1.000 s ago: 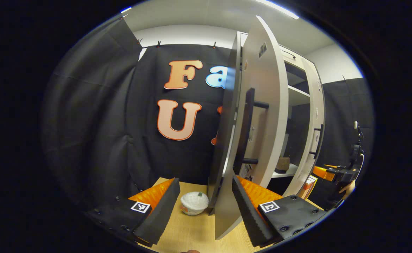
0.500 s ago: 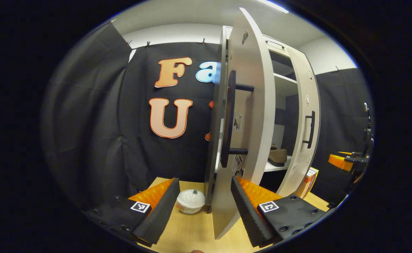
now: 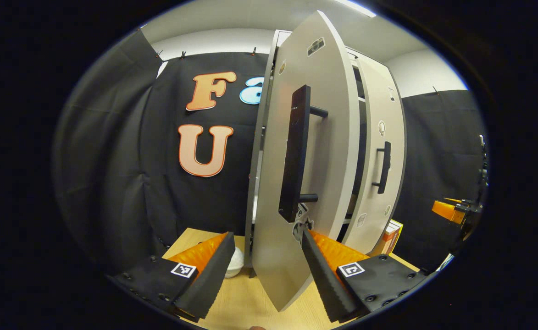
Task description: Grab one shoe with the right hand and put it into the shoe cabinet, grab the other shoe with the left hand and put it into the shoe cabinet; then close the right door with the right hand and the left door with the left hand.
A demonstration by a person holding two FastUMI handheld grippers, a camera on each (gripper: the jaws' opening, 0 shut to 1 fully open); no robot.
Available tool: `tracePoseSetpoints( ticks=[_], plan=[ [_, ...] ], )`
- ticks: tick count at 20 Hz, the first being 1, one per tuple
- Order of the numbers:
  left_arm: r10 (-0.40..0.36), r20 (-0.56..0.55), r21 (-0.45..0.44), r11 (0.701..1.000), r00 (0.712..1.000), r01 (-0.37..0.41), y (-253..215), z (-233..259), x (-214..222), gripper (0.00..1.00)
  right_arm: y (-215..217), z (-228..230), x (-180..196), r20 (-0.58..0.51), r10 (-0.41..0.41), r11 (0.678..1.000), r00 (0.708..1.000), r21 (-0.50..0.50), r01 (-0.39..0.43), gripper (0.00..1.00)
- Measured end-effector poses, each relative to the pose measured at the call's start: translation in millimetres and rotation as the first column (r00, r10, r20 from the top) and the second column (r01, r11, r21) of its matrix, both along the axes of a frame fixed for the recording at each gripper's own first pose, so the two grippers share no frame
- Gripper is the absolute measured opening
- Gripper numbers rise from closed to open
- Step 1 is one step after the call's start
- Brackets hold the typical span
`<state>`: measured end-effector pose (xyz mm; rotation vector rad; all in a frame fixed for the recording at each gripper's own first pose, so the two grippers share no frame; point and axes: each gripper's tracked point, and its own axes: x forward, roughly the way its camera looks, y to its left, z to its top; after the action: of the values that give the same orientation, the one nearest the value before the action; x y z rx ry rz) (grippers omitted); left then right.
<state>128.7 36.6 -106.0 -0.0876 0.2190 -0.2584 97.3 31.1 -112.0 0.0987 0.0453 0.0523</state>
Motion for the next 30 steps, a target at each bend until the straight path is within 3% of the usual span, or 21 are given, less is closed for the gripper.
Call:
tracePoseSetpoints(
  ticks=[9, 17, 20, 24, 30],
  plan=[
    [0.063, -0.011, -0.001, 0.998, 0.998, -0.063, -20.4, -5.8, 36.0, 0.97, -45.2, -12.9, -2.0, -0.014, -0.047, 0.999, 0.999, -0.006, 0.047, 0.91],
    [-0.039, -0.033, -0.05, 0.998, 0.999, 0.037, -92.2, -19.9, 72.6, 0.96, -78.8, -22.9, 16.0, -0.045, -0.102, 0.995, 0.994, -0.001, 0.103, 0.91],
    [-0.033, -0.069, -0.018, 0.999, 0.997, 0.031, -119.8, -34.1, 95.3, 0.97, -89.6, -19.5, 17.2, -0.05, -0.118, 0.993, 0.992, -0.005, 0.118, 0.91],
    [-0.047, -0.079, -0.032, 0.998, 0.996, 0.045, -135.6, -30.5, 84.7, 0.97, -94.9, -9.3, 15.0, -0.043, -0.12, 0.993, 0.992, -0.019, 0.119, 0.92],
    [-0.013, -0.035, -0.048, 0.999, 0.999, 0.011, -98.1, 15.0, 52.2, 0.97, -81.6, 20.8, 9.2, -0.023, -0.082, 0.996, 0.996, -0.022, 0.081, 0.91]
  ],
)
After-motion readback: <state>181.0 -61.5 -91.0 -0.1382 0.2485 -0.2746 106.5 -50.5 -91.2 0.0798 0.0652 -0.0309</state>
